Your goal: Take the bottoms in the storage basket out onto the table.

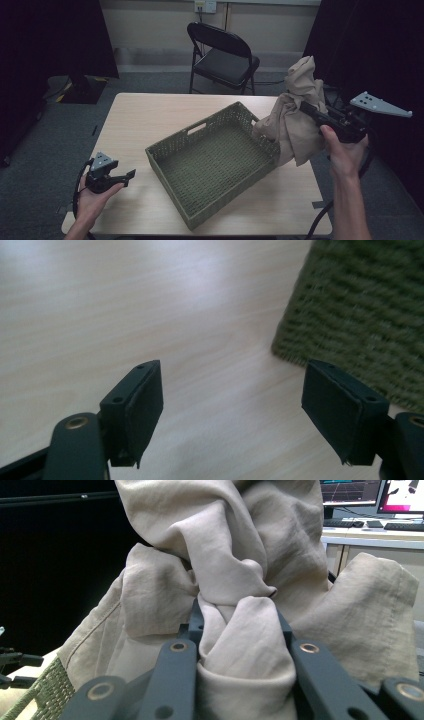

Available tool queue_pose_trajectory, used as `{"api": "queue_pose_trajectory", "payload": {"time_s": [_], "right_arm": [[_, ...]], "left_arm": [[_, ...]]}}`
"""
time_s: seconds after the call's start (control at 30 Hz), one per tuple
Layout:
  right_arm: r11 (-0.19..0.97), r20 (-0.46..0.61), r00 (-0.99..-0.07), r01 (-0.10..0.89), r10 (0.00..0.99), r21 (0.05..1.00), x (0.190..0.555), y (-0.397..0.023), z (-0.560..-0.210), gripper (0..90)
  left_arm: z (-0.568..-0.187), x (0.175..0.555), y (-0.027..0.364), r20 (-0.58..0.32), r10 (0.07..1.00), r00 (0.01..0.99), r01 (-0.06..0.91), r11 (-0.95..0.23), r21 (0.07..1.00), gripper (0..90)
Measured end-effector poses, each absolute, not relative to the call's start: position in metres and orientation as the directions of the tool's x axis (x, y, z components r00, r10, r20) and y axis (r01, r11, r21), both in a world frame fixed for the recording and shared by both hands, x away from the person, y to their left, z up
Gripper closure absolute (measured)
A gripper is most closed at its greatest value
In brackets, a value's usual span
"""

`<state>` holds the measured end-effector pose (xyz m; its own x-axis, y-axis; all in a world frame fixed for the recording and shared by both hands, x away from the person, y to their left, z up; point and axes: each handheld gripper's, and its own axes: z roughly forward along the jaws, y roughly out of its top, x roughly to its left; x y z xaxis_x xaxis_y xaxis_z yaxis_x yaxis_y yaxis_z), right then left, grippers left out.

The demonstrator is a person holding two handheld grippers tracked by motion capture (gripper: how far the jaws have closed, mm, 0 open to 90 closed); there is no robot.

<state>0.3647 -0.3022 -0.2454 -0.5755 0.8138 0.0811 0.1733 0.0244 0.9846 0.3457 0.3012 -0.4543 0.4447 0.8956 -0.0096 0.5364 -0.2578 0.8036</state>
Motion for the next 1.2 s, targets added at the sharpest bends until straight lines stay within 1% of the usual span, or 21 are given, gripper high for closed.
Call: {"api": "queue_pose_trajectory", "payload": {"time_s": [0.13, 0.17, 0.2, 0.23, 0.33, 0.43, 0.47, 0.5, 0.6, 0.63, 0.73, 0.87, 0.9, 1.0, 1.03, 1.1, 1.17, 1.2], "right_arm": [[0.02, 0.081, -0.58, 0.166, 0.81, 0.986, 0.36, -0.304, -0.246, 73.5], [0.025, 0.078, -0.58, 0.168, 0.811, 0.985, 0.358, -0.303, -0.247, 73.5], [0.025, 0.078, -0.58, 0.168, 0.811, 0.985, 0.358, -0.303, -0.247, 73.5], [0.026, 0.082, -0.582, 0.175, 0.809, 0.984, 0.356, -0.302, -0.25, 73.5], [0.03, 0.081, -0.582, 0.178, 0.809, 0.984, 0.355, -0.302, -0.253, 73.5], [0.032, 0.088, -0.592, 0.19, 0.801, 0.981, 0.355, -0.3, -0.255, 73.5], [0.032, 0.091, -0.6, 0.192, 0.795, 0.981, 0.354, -0.298, -0.256, 73.5], [0.032, 0.091, -0.6, 0.192, 0.795, 0.981, 0.354, -0.298, -0.256, 73.5], [0.039, 0.091, -0.609, 0.197, 0.788, 0.98, 0.353, -0.296, -0.258, 73.5], [0.044, 0.092, -0.612, 0.204, 0.786, 0.978, 0.353, -0.295, -0.26, 73.5], [0.051, 0.087, -0.611, 0.205, 0.787, 0.977, 0.353, -0.295, -0.262, 73.5], [0.052, 0.089, -0.605, 0.211, 0.791, 0.976, 0.354, -0.298, -0.264, 73.5], [0.052, 0.089, -0.606, 0.211, 0.791, 0.976, 0.354, -0.298, -0.264, 73.5], [0.051, 0.091, -0.605, 0.213, 0.791, 0.976, 0.355, -0.299, -0.265, 73.5], [0.049, 0.092, -0.605, 0.213, 0.791, 0.976, 0.355, -0.299, -0.265, 73.5], [0.05, 0.092, -0.607, 0.213, 0.79, 0.976, 0.356, -0.298, -0.265, 73.5], [0.054, 0.09, -0.611, 0.213, 0.787, 0.976, 0.357, -0.297, -0.266, 73.5], [0.054, 0.09, -0.61, 0.215, 0.787, 0.975, 0.357, -0.297, -0.266, 73.4]], "left_arm": [[-0.435, 0.352, 0.294, 0.021, 0.886, 0.463, 0.492, -0.276, 0.826, 26.4], [-0.426, 0.357, 0.293, 0.009, 0.887, 0.462, 0.469, -0.253, 0.846, 26.5], [-0.426, 0.357, 0.293, 0.009, 0.887, 0.462, 0.469, -0.253, 0.846, 26.9], [-0.415, 0.365, 0.291, 0.014, 0.883, 0.47, 0.445, -0.25, 0.86, 27.5], [-0.407, 0.373, 0.286, 0.014, 0.874, 0.485, 0.432, -0.253, 0.865, 27.7], [-0.396, 0.387, 0.277, -0.011, 0.86, 0.511, 0.424, -0.241, 0.873, 28.2], [-0.393, 0.391, 0.273, -0.018, 0.85, 0.526, 0.421, -0.242, 0.874, 30.7], [-0.392, 0.395, 0.27, -0.017, 0.848, 0.53, 0.414, -0.241, 0.878, 30.7], [-0.391, 0.41, 0.259, -0.051, 0.83, 0.556, 0.427, -0.233, 0.874, 33.1], [-0.391, 0.414, 0.255, -0.051, 0.818, 0.573, 0.428, -0.246, 0.87, 35.3], [-0.395, 0.428, 0.242, -0.062, 0.798, 0.599, 0.433, -0.258, 0.864, 36.4], [-0.402, 0.438, 0.231, -0.055, 0.775, 0.63, 0.455, -0.31, 0.835, 41.9], [-0.404, 0.443, 0.228, -0.054, 0.767, 0.639, 0.475, -0.338, 0.812, 44.2], [-0.406, 0.447, 0.225, -0.065, 0.766, 0.639, 0.485, -0.336, 0.808, 45.0], [-0.407, 0.449, 0.222, -0.054, 0.759, 0.649, 0.487, -0.359, 0.796, 45.2], [-0.407, 0.452, 0.218, -0.064, 0.746, 0.663, 0.502, -0.38, 0.777, 50.6], [-0.407, 0.455, 0.216, -0.056, 0.735, 0.676, 0.498, -0.399, 0.77, 53.3], [-0.407, 0.455, 0.215, -0.054, 0.729, 0.682, 0.498, -0.409, 0.765, 57.4]]}}
